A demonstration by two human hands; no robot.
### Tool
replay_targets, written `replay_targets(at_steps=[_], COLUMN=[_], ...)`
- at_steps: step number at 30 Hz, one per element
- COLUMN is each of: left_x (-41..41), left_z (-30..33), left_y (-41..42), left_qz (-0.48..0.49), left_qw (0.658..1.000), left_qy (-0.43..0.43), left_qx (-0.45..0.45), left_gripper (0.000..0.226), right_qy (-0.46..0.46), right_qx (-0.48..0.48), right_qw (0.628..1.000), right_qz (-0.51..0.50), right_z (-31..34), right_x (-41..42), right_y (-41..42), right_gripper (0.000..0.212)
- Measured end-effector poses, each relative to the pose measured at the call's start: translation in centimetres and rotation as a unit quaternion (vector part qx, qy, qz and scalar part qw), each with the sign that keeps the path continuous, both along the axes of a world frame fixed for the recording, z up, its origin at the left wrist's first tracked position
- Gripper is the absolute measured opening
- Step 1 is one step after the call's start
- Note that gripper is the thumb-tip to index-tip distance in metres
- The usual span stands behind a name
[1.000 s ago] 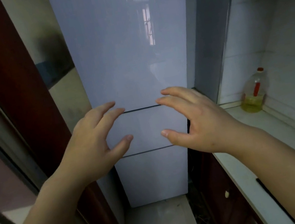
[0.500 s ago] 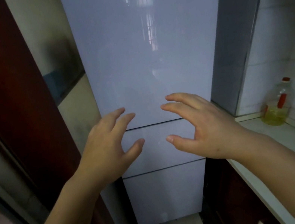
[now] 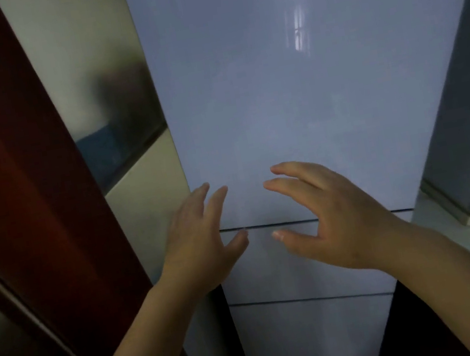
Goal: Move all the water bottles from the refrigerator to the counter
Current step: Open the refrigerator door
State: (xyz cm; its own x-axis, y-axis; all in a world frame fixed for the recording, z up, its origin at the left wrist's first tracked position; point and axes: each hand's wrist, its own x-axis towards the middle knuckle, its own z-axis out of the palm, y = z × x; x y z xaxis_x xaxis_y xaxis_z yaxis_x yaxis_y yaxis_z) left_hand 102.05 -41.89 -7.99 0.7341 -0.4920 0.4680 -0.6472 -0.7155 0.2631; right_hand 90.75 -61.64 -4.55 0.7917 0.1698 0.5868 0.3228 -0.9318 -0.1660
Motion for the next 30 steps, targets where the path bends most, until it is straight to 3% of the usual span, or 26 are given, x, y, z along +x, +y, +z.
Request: replay_targets(at_steps=[3, 7, 12, 18, 26, 30], left_x=[2.4, 5.2, 10.1, 15.5, 19.0, 19.5], left_z=[-0.4, -0.5, -0.7, -0.7, -1.2, -1.4], left_y=[-1.7, -3.5, -5.8, -7.3, -8.1, -9.0], left_qz=[0.058, 0.136, 0.197, 0.173, 0.096, 0.086], left_qw=[0.998, 0.989, 0.972, 0.947, 0.939, 0.919], left_qy=[-0.005, 0.026, 0.056, 0.114, 0.131, 0.135], left_qx=[0.004, -0.06, -0.112, -0.247, -0.304, -0.361], left_gripper=[0.092, 0.117, 0.115, 0.12, 0.129, 0.133], right_qy=[-0.013, -0.022, -0.021, -0.012, -0.008, -0.023], right_qx=[0.006, -0.006, 0.005, -0.01, -0.03, -0.043], right_qw=[0.999, 0.998, 0.995, 0.996, 0.997, 0.997], right_qz=[0.03, 0.062, 0.1, 0.089, 0.063, 0.056], right_z=[0.3, 0.4, 0.3, 0.3, 0.2, 0.6], right_x=[2.8, 5.9, 8.6, 10.8, 12.7, 13.5], right_y=[-1.7, -3.1, -3.4, -3.9, -3.6, -2.7], right_gripper=[0.063, 0.062, 0.059, 0.059, 0.057, 0.054])
